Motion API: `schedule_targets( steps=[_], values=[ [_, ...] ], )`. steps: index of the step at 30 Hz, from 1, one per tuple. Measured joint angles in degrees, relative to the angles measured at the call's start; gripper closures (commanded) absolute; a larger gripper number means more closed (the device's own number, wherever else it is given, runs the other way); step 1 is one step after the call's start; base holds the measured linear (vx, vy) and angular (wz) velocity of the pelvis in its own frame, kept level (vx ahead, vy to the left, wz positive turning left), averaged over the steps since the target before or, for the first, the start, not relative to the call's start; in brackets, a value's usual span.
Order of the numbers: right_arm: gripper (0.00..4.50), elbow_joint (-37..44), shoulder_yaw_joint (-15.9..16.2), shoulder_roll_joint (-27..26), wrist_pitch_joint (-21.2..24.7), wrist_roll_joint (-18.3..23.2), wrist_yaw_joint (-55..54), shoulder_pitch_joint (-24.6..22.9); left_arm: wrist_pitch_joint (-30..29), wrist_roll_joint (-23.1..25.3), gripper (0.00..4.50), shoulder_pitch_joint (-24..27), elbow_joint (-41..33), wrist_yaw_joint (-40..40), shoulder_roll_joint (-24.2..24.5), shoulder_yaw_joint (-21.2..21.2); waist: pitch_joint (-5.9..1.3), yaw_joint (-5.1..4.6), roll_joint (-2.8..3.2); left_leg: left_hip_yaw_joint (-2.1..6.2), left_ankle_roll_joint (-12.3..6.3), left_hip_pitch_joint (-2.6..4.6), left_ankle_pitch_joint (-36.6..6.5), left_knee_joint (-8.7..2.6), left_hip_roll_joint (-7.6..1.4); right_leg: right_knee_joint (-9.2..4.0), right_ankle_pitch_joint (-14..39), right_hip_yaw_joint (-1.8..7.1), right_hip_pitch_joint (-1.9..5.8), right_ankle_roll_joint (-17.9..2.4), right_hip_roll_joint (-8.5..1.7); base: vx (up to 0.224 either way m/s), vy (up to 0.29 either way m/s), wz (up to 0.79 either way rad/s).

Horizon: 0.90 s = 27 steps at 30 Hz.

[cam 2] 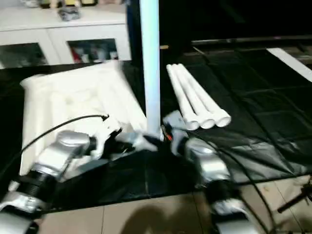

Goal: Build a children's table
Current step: Rotate leg to tighten

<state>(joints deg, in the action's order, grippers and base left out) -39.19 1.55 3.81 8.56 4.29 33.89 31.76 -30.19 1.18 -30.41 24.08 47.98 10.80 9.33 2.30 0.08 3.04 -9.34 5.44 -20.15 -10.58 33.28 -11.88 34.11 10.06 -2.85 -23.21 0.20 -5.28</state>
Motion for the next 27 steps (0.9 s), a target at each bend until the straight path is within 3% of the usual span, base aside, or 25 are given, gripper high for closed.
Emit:
schedule_targets(
  steps=[4,7,15,19,27],
  values=[
    [1.77,-1.4,-1.5,-1.1,0.1,-1.0,-5.4,1.6,-3.9,0.7,4.5,0.1,-2.4,-7.0,-4.4,-0.6,0.03,0.1,-0.06,-0.08,-0.01,-0.12,0.0,0.02,0.01,-0.07,0.0,0.18,0.0,-0.1,-0.02,0.0,0.0,0.0],
    [1.08,-1.3,-1.8,-1.1,-0.2,-0.8,-5.5,1.6,-4.5,0.8,4.5,0.2,-3.3,-7.5,-4.7,-0.4,-0.01,0.14,-0.13,-0.11,-0.04,-0.13,0.0,-0.16,0.02,-0.06,-0.3,0.19,-0.01,-0.4,-0.01,0.0,0.0,0.0],
    [0.38,-0.7,-2.3,-1.3,-1.7,0.6,-3.1,0.8,-4.1,0.8,4.5,0.5,-4.4,-7.4,-3.8,0.6,-0.03,0.3,-0.07,-0.09,0.0,-0.14,0.0,-0.53,-0.03,-0.09,-0.4,-0.03,-0.12,-0.3,0.05,0.0,0.0,0.0],
    [0.05,2.3,-2.1,2.2,-1.7,2.8,4.3,-1.7,-2.3,0.8,4.5,0.5,-4.4,-5.1,-1.7,2.0,-0.02,0.48,-0.08,-0.1,0.01,-0.29,-0.1,-0.53,-0.01,-0.18,-0.4,-0.05,-0.17,-0.3,0.01,0.0,0.0,0.0],
    [0.05,7.0,0.3,11.3,-2.6,5.1,21.0,-5.6,2.1,0.2,4.5,0.5,-4.5,2.8,4.5,4.6,0.03,1.74,-0.02,-0.1,-0.01,-0.65,0.0,-0.5,-0.05,-0.14,-0.4,-0.11,-0.49,-0.3,0.01,0.0,0.0,0.0]
  ],
)
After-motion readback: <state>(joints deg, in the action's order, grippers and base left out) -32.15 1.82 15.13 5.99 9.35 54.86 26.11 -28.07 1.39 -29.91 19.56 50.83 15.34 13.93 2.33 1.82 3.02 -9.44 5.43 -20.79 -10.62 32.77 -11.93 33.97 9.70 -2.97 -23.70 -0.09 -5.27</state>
